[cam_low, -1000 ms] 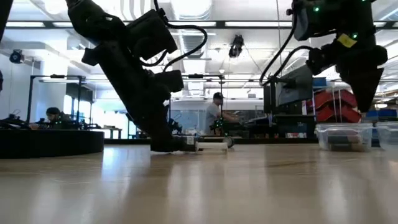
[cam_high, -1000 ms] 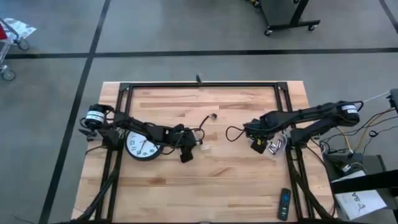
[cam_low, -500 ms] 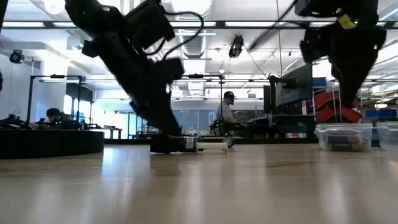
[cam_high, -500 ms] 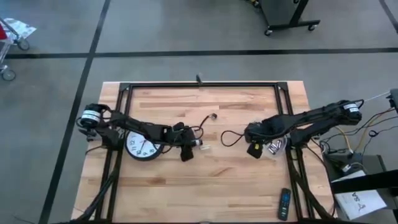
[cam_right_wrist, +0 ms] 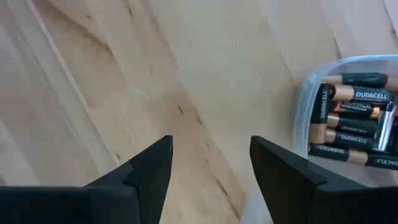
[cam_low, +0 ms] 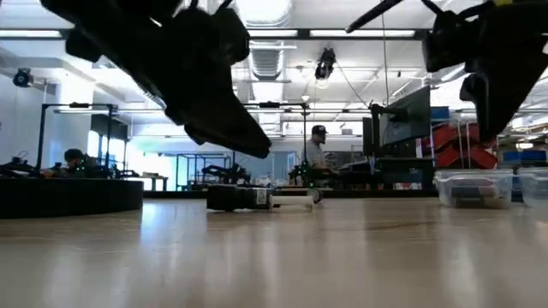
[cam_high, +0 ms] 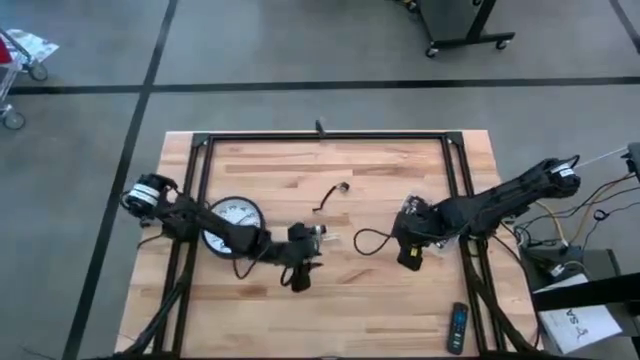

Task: Insert battery
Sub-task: Insert the silver battery into the white flashlight battery holder

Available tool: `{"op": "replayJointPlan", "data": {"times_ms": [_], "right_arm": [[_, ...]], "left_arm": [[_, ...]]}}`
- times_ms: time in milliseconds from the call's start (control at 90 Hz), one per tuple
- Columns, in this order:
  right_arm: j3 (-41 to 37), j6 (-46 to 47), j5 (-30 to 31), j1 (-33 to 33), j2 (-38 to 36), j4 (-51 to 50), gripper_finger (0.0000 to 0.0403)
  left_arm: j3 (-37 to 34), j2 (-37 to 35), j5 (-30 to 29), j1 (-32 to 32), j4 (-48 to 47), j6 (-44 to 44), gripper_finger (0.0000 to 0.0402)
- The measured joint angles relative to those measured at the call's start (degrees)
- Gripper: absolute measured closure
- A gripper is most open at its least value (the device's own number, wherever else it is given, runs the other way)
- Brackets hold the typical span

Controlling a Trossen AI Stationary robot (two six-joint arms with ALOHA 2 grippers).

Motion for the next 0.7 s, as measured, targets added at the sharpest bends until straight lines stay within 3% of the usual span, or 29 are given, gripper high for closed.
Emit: {"op": "replayJointPlan", "data": {"times_ms": [200, 322, 700], "right_arm": [[0.00, 0.72, 1.91, 2.52, 0.38, 4.01, 0.0203], [0.02, 1.39, 4.52, 3.77, 0.56, 4.64, 0.0203], [0.01, 0.52, 4.67, 4.84, 1.57, 5.56, 0.0203]], "left_arm": [[-0.02, 5.20, 0.79, 1.70, 2.74, 0.40, 0.0288], [-0.02, 6.60, 0.36, 4.12, 2.05, 0.86, 0.0267], [-0.02, 6.75, 1.52, 11.48, -0.23, 3.85, 0.0198]]}}
